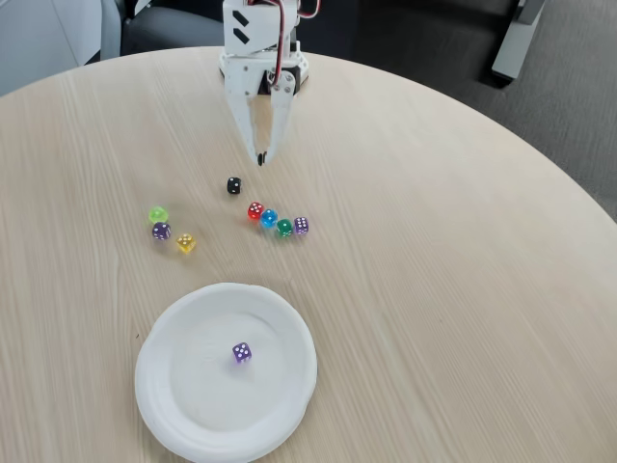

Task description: Pick a purple dice and put it in the plate.

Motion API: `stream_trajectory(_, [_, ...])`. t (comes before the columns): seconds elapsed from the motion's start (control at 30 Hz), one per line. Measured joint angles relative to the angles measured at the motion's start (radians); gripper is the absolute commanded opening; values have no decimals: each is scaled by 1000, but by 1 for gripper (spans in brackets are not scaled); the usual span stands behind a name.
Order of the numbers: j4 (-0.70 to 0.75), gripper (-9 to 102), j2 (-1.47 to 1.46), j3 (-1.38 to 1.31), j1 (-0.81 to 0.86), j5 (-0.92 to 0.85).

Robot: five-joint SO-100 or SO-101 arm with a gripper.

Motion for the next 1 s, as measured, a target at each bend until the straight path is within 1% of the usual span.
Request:
stream_trajectory(0.23, [6, 0, 0, 0, 0, 3])
stream_trajectory(0.43, [114, 0, 0, 0, 0, -6])
stream_trajectory(0.5, [127, 0, 0, 0, 0, -15])
stream_trajectory(1.0, [132, 1, 0, 0, 0, 3])
